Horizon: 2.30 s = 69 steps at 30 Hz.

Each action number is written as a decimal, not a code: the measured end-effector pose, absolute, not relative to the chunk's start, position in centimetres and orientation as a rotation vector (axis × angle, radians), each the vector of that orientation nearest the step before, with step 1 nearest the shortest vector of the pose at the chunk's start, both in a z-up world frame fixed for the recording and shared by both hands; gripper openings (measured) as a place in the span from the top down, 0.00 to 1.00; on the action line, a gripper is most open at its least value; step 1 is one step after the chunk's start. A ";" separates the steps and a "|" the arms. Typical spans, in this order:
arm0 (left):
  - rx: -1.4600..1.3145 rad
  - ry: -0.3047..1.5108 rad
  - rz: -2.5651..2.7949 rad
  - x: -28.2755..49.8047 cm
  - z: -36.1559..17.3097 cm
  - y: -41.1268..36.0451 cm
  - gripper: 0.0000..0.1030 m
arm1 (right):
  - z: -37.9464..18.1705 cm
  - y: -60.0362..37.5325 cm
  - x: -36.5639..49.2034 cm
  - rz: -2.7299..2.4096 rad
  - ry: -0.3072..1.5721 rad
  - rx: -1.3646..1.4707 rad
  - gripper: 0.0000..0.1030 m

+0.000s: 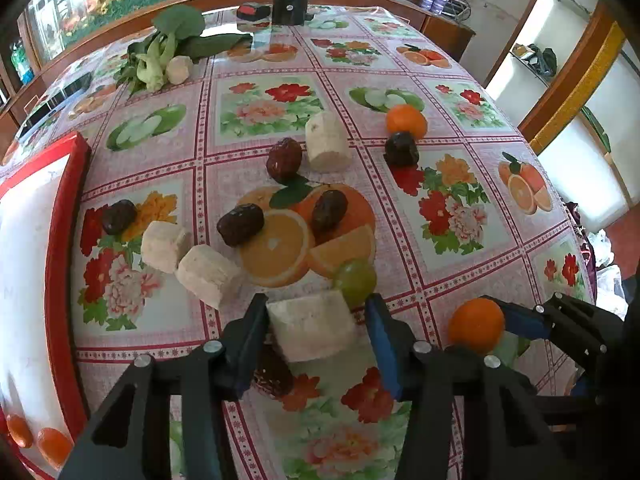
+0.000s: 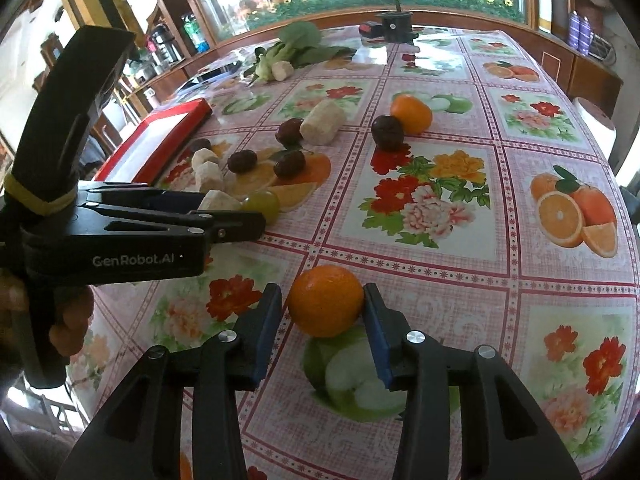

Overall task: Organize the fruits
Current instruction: 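Grasp an orange with the right gripper while the left gripper grasps a white banana chunk, then carry the orange and banana chunk over the red-rimmed tray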

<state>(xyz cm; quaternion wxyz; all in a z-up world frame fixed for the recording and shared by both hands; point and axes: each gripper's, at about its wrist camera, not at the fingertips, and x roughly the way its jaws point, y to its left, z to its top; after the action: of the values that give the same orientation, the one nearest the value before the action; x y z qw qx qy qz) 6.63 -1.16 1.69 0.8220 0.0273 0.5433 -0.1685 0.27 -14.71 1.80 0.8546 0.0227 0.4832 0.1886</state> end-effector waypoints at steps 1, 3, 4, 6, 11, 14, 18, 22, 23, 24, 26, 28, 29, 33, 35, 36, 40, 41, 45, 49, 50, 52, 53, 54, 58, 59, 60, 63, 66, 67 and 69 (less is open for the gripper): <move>0.056 1.153 -0.368 6.6 1.7 -1.2 0.53 | 1.8 -14.7 0.3 0.392 1.015 0.044 0.61; 0.051 1.154 -0.367 6.5 1.7 -1.1 0.53 | 1.8 -14.7 0.3 0.383 1.015 0.039 0.65; 0.045 1.155 -0.369 6.6 1.7 -1.1 0.53 | 1.8 -14.7 0.3 0.384 1.016 0.040 0.65; 0.029 1.161 -0.373 6.5 1.7 -1.1 0.53 | 1.8 -14.8 0.3 0.382 1.019 0.052 0.65; 0.022 1.151 -0.402 5.5 2.4 -1.2 0.53 | 1.9 -15.1 0.1 0.371 1.024 0.076 0.65; 0.035 1.136 -0.429 4.5 3.0 -1.6 0.53 | 2.0 -15.4 -0.1 0.363 1.027 0.088 0.65; 0.031 1.136 -0.464 3.0 3.3 -1.7 0.53 | 2.4 -15.7 -0.6 0.349 1.021 0.095 0.65; 0.014 1.145 -0.483 1.8 3.3 -1.3 0.53 | 2.7 -15.7 -1.1 0.335 1.017 0.090 0.65; 0.009 1.148 -0.486 1.4 3.2 -1.2 0.53 | 2.7 -15.6 -1.2 0.334 1.017 0.088 0.65; 0.007 1.152 -0.486 1.1 3.1 -1.1 0.53 | 2.7 -15.6 -1.4 0.331 1.018 0.084 0.65; 0.005 1.158 -0.487 0.6 2.9 -0.9 0.53 | 2.6 -15.4 -1.7 0.327 1.022 0.073 0.65; 0.001 1.161 -0.486 0.1 2.8 -0.7 0.53 | 2.4 -15.1 -1.9 0.324 1.030 0.066 0.65; -0.003 1.163 -0.487 -0.2 2.7 -0.5 0.53 | 2.3 -15.0 -2.0 0.324 1.033 0.064 0.65; -0.014 1.163 -0.483 -0.9 2.5 -0.1 0.53 | 2.2 -14.3 -2.4 0.321 1.041 0.046 0.65; -0.021 1.160 -0.482 -1.2 2.5 0.3 0.53 | 2.2 -14.0 -2.5 0.321 1.043 0.039 0.65; -0.024 1.157 -0.481 -1.4 2.6 0.5 0.53 | 2.2 -13.8 -2.6 0.321 1.043 0.035 0.65; -0.034 1.147 -0.468 -1.9 2.8 1.4 0.53 | 2.3 -12.5 -2.7 0.329 1.041 0.016 0.65; -0.037 1.145 -0.463 -2.0 2.8 1.7 0.53 | 2.3 -12.2 -2.7 0.333 1.041 0.012 0.65; -0.054 1.132 -0.446 -2.5 3.2 3.2 0.53 | 2.5 -10.6 -2.8 0.350 1.037 -0.016 0.65; -0.064 1.114 -0.430 -2.8 3.7 4.7 0.53 | 3.0 -8.8 -2.6 0.368 1.029 -0.040 0.65; -0.068 1.108 -0.426 -2.9 3.8 5.1 0.53 | 3.2 -8.3 -2.5 0.372 1.026 -0.044 0.65; -0.075 1.100 -0.418 -3.0 4.1 5.9 0.53 | 3.5 -7.5 -2.4 0.379 1.020 -0.054 0.65; -0.079 1.095 -0.412 -3.1 4.3 6.3 0.53 | 3.6 -7.2 -2.3 0.384 1.018 -0.059 0.65; -0.083 1.092 -0.408 -3.1 4.4 6.6 0.53 | 3.7 -6.8 -2.3 0.388 1.015 -0.064 0.65; -0.100 1.078 -0.387 -3.1 4.8 8.4 0.53 | 4.1 -4.8 -2.0 0.410 1.006 -0.091 0.65; -0.105 1.074 -0.382 -3.1 4.9 8.9 0.53 | 4.3 -4.3 -1.9 0.418 1.004 -0.098 0.65; -0.109 1.070 -0.377 -3.1 5.0 9.3 0.53 | 4.3 -4.0 -1.8 0.422 1.002 -0.101 0.65; -0.122 1.056 -0.352 -3.0 5.4 10.8 0.53 | 4.8 -2.6 -1.6 0.442 0.993 -0.120 0.65; -0.149 1.049 -0.324 -2.8 5.5 12.6 0.53 | 5.2 -1.2 -1.1 0.453 0.979 -0.138 0.65; -0.156 1.046 -0.313 -2.7 5.5 13.3 0.53 | 5.4 -0.5 -0.9 0.461 0.975 -0.145 0.65; -0.160 1.039 -0.287 -2.7 5.6 14.5 0.53 | 5.5 0.3 -0.6 0.472 0.972 -0.152 0.65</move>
<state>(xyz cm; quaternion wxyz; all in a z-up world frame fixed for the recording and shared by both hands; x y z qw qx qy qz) -2.68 14.53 5.59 0.8551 -0.0763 0.4944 -0.1365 -0.64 0.32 5.52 0.8548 -0.0723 0.4622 0.2246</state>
